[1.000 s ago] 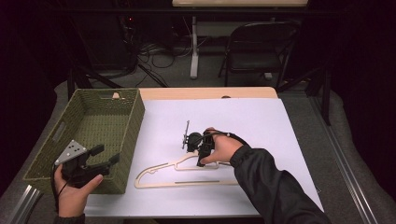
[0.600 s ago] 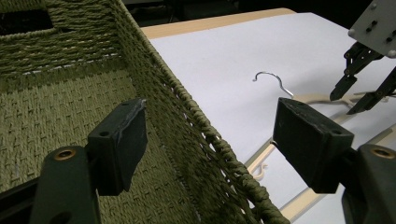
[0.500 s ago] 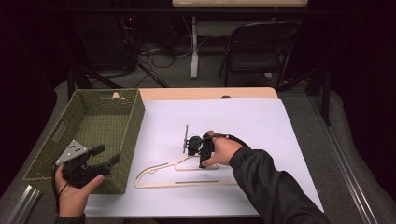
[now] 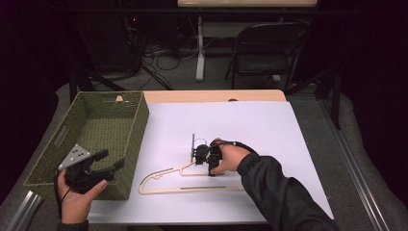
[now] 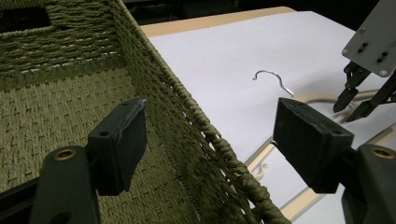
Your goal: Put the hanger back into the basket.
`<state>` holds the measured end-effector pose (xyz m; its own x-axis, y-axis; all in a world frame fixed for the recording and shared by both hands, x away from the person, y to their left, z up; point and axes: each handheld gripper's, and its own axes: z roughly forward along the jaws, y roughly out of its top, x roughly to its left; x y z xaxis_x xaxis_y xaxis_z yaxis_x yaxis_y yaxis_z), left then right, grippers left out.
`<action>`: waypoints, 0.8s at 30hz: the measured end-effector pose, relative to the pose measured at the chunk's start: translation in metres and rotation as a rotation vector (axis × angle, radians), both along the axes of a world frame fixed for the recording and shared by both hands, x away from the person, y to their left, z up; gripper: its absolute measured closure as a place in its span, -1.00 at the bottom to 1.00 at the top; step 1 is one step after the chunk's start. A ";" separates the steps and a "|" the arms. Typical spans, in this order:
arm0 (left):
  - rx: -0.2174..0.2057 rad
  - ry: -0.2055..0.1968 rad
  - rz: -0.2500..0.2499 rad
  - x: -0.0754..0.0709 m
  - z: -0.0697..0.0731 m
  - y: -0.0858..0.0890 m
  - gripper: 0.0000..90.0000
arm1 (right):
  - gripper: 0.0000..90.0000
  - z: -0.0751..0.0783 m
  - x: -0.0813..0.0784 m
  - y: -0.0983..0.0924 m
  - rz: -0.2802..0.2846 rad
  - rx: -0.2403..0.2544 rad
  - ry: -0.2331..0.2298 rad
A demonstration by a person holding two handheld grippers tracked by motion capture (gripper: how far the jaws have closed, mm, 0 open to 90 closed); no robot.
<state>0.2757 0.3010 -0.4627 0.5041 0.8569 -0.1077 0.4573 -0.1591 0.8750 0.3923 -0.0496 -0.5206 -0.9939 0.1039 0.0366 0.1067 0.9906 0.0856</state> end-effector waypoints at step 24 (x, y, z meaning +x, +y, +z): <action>0.001 -0.001 0.003 0.000 -0.001 0.000 -0.41 | 0.85 -0.007 0.000 -0.007 0.010 -0.031 0.010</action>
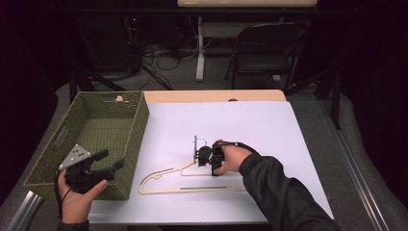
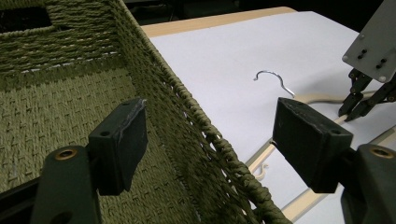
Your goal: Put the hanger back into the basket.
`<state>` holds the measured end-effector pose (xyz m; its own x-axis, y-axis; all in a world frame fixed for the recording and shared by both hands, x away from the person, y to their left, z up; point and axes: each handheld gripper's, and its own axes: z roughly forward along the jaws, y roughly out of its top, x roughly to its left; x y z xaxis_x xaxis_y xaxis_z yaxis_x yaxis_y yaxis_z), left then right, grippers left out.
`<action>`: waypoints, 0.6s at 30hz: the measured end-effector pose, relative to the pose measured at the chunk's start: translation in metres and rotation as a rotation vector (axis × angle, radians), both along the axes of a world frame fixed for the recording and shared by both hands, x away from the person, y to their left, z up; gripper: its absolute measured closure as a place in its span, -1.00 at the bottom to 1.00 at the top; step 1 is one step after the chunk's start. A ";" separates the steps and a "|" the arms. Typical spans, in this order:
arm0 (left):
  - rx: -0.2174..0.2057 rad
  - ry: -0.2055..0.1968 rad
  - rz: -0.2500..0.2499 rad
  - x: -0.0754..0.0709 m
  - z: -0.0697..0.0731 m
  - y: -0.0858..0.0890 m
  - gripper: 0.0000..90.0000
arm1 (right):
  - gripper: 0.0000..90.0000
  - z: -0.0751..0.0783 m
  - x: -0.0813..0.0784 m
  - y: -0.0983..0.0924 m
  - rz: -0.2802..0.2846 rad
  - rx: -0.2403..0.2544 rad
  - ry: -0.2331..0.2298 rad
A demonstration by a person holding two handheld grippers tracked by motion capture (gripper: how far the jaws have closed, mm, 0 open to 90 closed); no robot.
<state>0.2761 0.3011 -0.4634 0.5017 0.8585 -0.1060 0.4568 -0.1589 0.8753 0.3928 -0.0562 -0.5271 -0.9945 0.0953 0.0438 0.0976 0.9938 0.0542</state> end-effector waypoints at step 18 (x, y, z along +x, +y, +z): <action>-0.003 0.000 -0.001 0.000 0.000 0.000 -0.41 | 0.89 0.001 -0.003 -0.002 0.062 0.019 0.001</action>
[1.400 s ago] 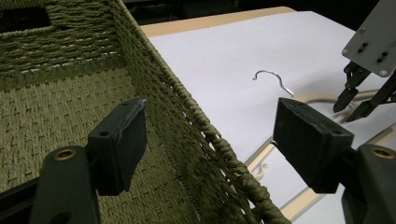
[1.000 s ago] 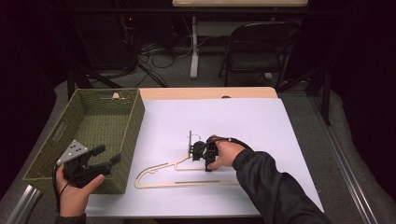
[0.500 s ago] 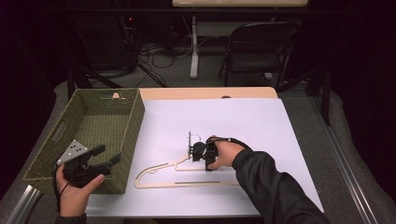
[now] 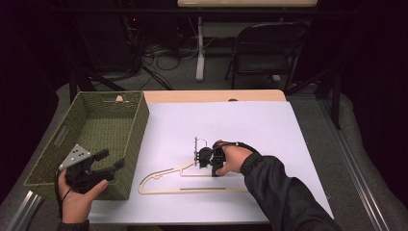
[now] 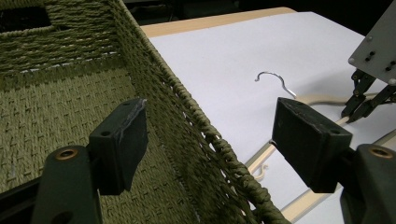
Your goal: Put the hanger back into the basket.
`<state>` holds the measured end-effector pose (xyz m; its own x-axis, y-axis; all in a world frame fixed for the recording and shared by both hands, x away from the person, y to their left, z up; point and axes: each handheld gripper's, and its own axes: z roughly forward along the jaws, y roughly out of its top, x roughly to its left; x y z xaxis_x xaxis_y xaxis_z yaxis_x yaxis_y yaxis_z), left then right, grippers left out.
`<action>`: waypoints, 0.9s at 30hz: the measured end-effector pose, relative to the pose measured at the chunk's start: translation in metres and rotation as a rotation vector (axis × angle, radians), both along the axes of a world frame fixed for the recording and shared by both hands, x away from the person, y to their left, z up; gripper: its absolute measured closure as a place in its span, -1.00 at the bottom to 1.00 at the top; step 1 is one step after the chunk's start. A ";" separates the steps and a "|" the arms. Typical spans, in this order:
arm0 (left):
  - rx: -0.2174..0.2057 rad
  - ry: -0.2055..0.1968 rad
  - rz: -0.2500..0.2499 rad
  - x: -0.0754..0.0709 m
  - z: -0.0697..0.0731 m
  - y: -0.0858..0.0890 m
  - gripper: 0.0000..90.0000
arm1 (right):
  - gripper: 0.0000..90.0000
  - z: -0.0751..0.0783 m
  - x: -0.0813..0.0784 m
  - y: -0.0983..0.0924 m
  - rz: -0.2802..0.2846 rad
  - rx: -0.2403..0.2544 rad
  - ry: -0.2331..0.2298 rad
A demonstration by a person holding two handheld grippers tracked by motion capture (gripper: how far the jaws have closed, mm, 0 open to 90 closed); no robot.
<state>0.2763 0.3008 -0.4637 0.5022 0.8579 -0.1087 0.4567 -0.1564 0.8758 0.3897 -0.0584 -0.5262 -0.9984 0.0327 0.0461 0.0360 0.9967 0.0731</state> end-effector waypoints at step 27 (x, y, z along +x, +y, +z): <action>0.004 -0.003 -0.032 -0.001 0.002 -0.009 -0.38 | 0.90 0.005 -0.005 -0.006 0.014 0.031 -0.058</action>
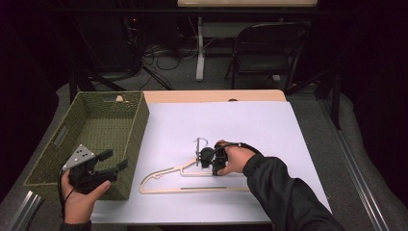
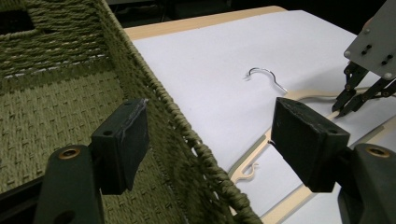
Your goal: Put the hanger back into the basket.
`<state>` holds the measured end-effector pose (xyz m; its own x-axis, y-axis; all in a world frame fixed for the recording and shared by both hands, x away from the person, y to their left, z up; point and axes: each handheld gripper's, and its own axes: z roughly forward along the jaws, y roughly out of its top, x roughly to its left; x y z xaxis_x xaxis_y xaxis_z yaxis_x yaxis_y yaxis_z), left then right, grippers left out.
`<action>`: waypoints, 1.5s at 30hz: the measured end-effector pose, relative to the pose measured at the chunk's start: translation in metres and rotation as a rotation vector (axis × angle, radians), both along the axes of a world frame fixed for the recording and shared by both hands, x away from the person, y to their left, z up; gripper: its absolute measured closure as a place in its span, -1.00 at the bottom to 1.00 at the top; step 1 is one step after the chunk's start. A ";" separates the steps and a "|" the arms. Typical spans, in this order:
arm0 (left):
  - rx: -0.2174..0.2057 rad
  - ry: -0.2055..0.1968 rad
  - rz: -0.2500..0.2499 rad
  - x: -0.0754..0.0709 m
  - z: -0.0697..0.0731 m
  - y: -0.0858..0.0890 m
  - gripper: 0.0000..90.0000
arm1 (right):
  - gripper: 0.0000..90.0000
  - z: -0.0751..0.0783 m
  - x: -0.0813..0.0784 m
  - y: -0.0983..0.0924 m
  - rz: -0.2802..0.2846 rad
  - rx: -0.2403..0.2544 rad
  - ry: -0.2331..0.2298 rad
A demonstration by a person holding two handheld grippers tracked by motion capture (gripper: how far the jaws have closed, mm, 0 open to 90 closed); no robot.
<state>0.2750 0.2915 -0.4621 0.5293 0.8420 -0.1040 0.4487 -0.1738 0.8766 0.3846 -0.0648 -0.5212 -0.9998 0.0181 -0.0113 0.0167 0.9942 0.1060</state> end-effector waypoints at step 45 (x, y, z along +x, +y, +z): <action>0.133 0.270 -0.383 0.067 -0.017 -0.145 0.10 | 0.90 0.026 -0.067 -0.021 0.119 0.093 -0.487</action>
